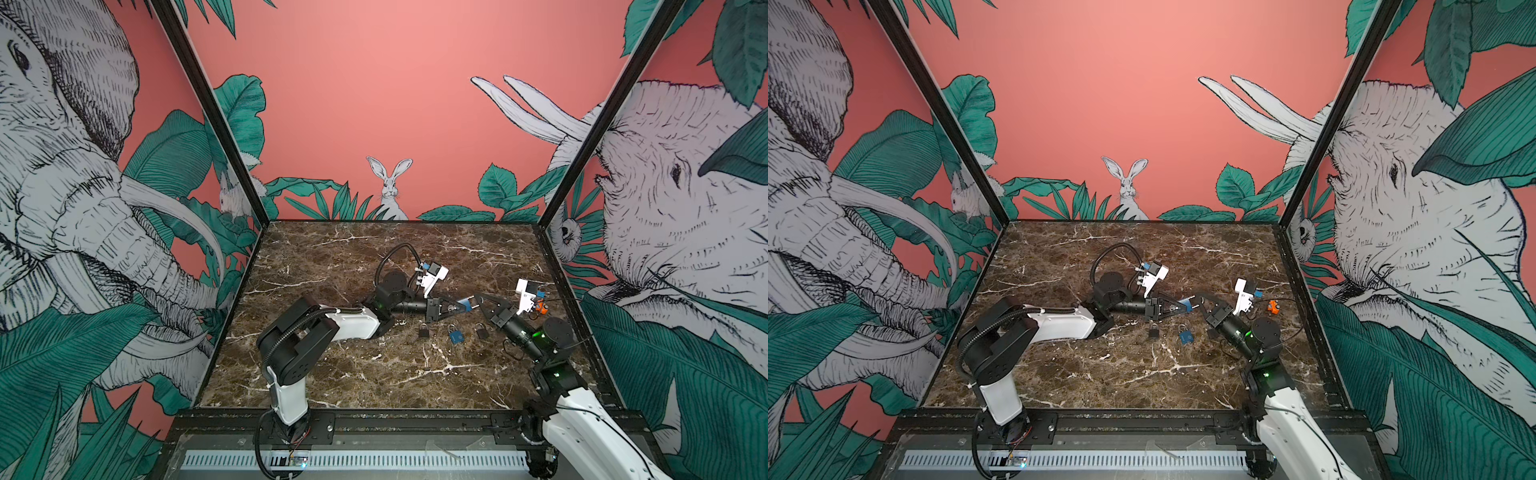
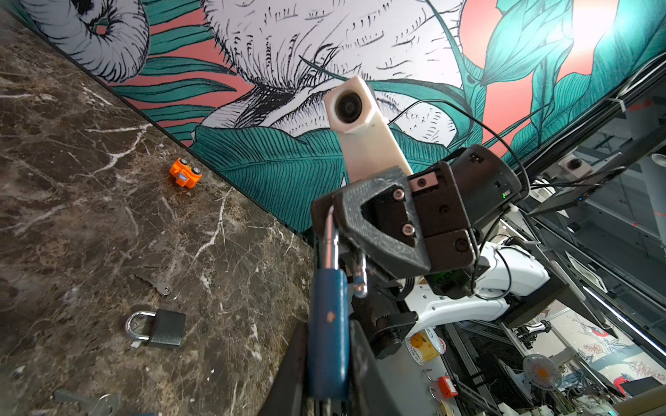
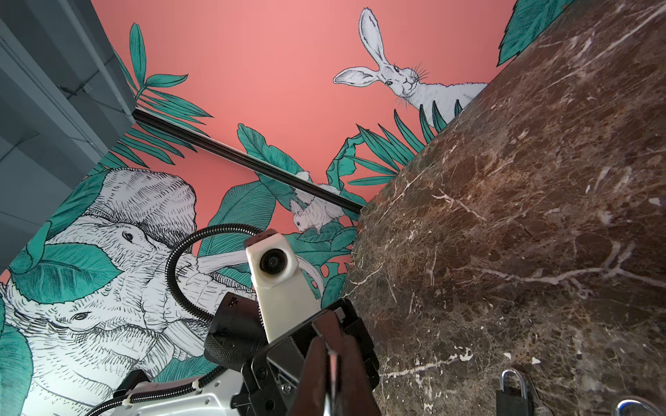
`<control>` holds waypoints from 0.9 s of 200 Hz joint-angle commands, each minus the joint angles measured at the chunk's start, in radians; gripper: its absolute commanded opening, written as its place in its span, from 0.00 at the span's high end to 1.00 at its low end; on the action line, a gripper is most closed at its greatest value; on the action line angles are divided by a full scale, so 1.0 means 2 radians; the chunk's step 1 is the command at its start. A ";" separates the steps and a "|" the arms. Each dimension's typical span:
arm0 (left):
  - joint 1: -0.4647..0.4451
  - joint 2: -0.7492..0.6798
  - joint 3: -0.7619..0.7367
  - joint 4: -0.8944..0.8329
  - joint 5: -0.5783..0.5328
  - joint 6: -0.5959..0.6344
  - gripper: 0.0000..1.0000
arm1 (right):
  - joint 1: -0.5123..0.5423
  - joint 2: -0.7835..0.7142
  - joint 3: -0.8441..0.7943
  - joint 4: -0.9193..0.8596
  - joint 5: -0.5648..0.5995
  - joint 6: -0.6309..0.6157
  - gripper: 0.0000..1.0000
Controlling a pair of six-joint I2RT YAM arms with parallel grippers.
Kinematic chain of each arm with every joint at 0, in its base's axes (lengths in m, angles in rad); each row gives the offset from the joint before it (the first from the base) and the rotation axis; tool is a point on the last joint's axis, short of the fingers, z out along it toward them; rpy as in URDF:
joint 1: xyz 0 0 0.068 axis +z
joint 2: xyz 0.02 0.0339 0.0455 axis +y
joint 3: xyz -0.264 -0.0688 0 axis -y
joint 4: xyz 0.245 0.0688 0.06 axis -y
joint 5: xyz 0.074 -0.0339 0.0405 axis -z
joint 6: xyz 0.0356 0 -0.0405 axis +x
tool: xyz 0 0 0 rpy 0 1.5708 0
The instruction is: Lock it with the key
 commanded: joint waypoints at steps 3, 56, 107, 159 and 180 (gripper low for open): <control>0.006 -0.032 -0.001 -0.006 -0.037 0.011 0.93 | -0.001 -0.022 -0.004 0.023 -0.004 -0.003 1.00; 0.014 -0.054 -0.006 -0.020 -0.059 0.017 0.97 | 0.000 -0.068 -0.020 -0.011 0.006 -0.004 1.00; 0.018 -0.051 0.006 -0.018 -0.051 0.006 0.99 | 0.000 -0.082 -0.032 -0.011 0.009 0.006 1.00; 0.026 -0.050 0.012 -0.039 -0.050 0.016 1.00 | 0.000 -0.092 -0.032 -0.030 0.002 0.004 1.00; 0.035 -0.059 0.032 -0.106 -0.008 0.053 1.00 | -0.001 -0.097 -0.013 -0.063 -0.018 -0.013 1.00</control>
